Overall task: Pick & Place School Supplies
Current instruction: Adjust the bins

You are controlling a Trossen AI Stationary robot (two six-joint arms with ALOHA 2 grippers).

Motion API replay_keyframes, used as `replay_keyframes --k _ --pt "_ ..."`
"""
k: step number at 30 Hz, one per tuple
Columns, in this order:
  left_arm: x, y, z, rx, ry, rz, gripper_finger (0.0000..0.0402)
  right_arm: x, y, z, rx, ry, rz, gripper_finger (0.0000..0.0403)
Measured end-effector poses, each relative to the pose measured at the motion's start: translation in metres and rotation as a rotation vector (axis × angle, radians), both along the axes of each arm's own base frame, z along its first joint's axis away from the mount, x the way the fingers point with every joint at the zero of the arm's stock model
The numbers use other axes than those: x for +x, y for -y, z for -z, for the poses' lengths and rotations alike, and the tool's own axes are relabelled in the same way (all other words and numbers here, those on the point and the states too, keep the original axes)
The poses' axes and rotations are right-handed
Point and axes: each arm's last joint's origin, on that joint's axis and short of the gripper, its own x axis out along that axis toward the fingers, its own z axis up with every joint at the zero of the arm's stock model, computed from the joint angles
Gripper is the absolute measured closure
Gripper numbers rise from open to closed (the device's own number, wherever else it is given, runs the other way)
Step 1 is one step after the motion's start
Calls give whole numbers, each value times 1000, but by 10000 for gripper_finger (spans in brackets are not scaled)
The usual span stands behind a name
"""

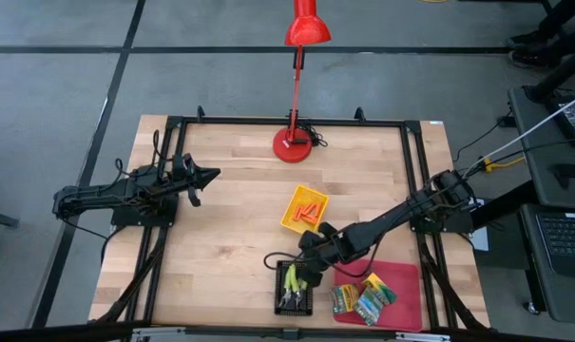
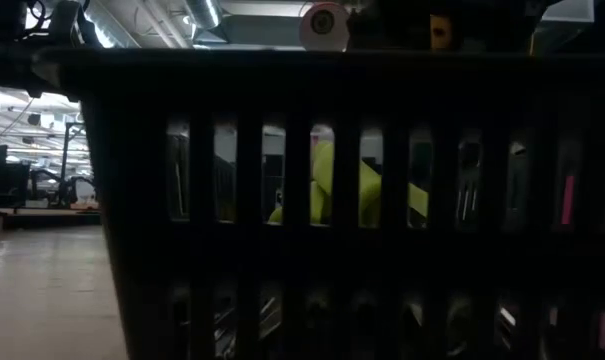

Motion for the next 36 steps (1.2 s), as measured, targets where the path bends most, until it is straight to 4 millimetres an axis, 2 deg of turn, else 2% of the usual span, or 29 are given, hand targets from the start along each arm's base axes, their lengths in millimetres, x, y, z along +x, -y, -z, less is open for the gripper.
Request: replay_keyframes --k 13,18,26,31,36 --pt "0 0 0 0 0 0 395 -5 19 -13 -129 32 190 402" --pt "0 0 0 0 0 0 395 4 30 -17 -123 75 209 402" --pt "0 0 0 0 0 0 395 23 67 -20 -152 129 217 402" --pt "0 0 0 0 0 0 395 36 87 -12 -121 137 190 402" --pt "0 0 0 0 0 0 395 41 93 -4 -87 118 141 402"
